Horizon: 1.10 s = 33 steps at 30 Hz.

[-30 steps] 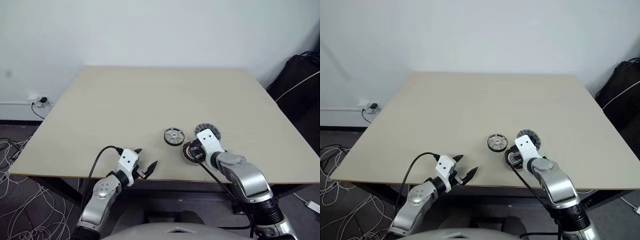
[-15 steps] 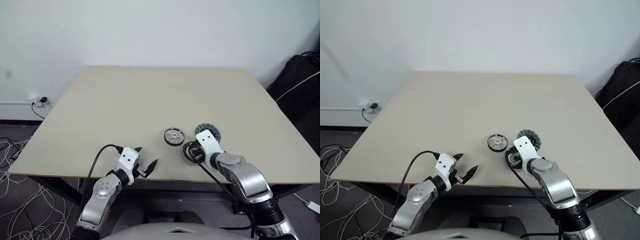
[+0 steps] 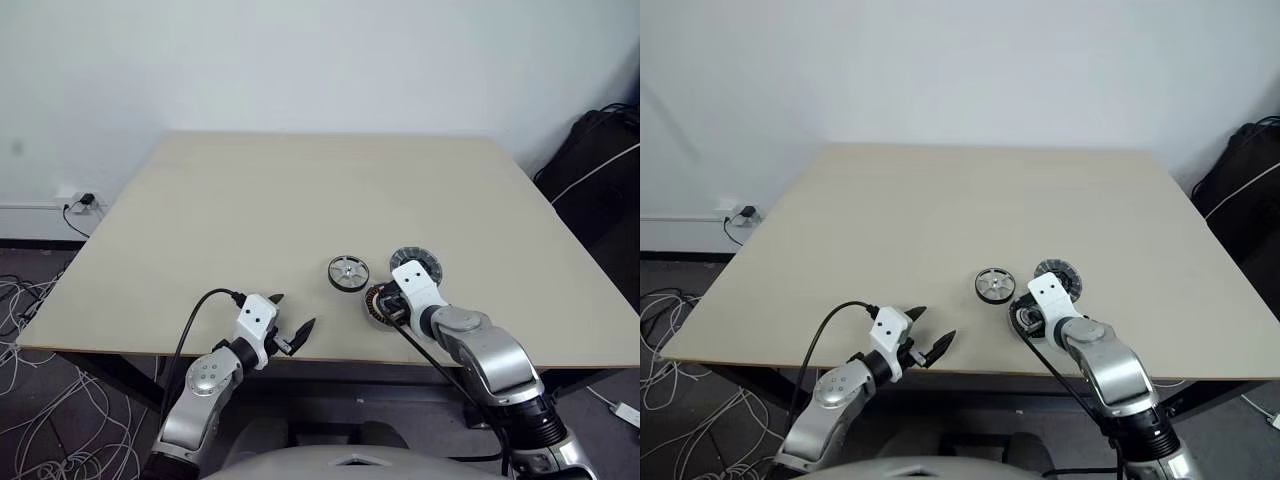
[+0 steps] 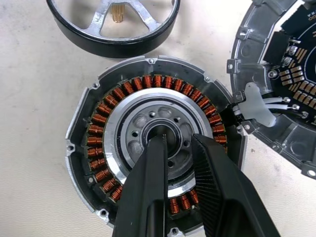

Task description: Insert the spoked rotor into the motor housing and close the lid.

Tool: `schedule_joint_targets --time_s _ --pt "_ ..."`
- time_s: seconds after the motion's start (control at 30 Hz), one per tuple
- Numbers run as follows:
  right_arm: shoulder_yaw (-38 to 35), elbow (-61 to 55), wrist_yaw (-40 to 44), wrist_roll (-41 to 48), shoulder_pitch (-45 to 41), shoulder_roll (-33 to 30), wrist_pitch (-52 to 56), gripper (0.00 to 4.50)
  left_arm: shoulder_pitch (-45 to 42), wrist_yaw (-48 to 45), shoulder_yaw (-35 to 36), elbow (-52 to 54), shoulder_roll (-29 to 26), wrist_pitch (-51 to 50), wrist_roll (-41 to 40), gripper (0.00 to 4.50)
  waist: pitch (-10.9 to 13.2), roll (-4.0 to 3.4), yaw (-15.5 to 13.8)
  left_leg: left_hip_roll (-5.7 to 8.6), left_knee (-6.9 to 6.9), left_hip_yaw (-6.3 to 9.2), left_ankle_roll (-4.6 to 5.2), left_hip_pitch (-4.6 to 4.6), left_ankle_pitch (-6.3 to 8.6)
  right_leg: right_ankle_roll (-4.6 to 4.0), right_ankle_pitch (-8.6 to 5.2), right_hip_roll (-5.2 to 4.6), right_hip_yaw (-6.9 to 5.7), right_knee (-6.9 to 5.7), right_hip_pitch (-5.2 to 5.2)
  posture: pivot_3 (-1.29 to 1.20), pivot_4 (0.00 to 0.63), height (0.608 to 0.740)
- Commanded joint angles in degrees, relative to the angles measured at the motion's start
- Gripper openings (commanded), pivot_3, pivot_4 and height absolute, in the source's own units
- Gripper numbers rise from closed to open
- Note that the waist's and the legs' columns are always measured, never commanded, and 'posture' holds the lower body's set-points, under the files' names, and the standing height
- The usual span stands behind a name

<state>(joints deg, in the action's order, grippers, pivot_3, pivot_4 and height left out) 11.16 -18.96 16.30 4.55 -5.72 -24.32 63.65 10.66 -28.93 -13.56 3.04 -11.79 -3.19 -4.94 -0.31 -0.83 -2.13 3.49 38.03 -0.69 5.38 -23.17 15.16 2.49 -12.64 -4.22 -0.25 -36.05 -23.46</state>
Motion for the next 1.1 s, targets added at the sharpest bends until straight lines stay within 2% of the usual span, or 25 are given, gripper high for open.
schedule_joint_targets --time_s 0.03,0.1,0.23,0.7,0.97,1.1 --pt "0.47 1.17 0.19 -0.51 -0.72 -0.42 -0.41 0.88 -0.33 -0.16 0.26 0.62 -0.05 1.64 -0.37 4.5 0.0 0.0 0.01 0.0 0.0 0.0 0.0 0.0 0.0 0.0 0.0 0.0 0.0 0.0 0.0 0.0 0.0 0.74" --pt "0.51 1.45 0.2 -0.49 -1.01 -0.38 -0.51 0.88 -0.17 -0.11 0.33 0.37 -0.05 1.94 -0.37 4.5 0.0 0.01 0.01 0.0 0.0 0.0 0.0 0.0 0.0 0.0 0.0 0.0 0.0 0.0 0.0 0.0 0.0 0.74" --pt "0.68 1.71 0.29 -0.48 -1.58 -0.36 -0.74 0.03 -0.21 0.01 0.44 -0.15 0.03 2.36 -0.36 4.5 0.02 0.04 0.01 0.0 0.0 0.0 0.0 0.0 0.0 0.0 0.0 0.0 0.0 0.0 0.01 0.0 0.0 0.74" --pt "-1.42 -2.56 0.86 0.6 -1.87 -0.26 -1.47 0.03 -0.89 -0.27 0.66 -1.87 0.01 3.47 -0.49 4.5 0.14 0.03 0.04 0.0 0.0 0.0 0.0 0.0 0.0 0.0 0.0 0.0 0.0 0.0 -0.01 0.0 0.0 0.74" --pt "3.57 -3.85 4.76 -0.8 -4.14 -6.13 -2.3 0.03 -1.42 -0.45 0.41 -2.6 0.16 3.79 -0.49 4.5 0.23 -0.05 0.0 0.0 0.01 0.0 0.0 -0.3 0.0 0.0 0.0 -0.01 -0.02 0.04 -0.3 0.0 0.0 0.74" --pt "3.21 -4.01 5.75 -0.19 -5.13 -6.96 -2.93 0.03 -1.32 -0.34 0.43 -2.62 0.26 3.89 -0.48 4.5 0.24 -0.04 -0.03 0.0 0.0 0.02 0.0 -0.3 0.0 0.0 0.0 -0.02 -0.03 0.06 -0.3 0.0 0.0 0.74"
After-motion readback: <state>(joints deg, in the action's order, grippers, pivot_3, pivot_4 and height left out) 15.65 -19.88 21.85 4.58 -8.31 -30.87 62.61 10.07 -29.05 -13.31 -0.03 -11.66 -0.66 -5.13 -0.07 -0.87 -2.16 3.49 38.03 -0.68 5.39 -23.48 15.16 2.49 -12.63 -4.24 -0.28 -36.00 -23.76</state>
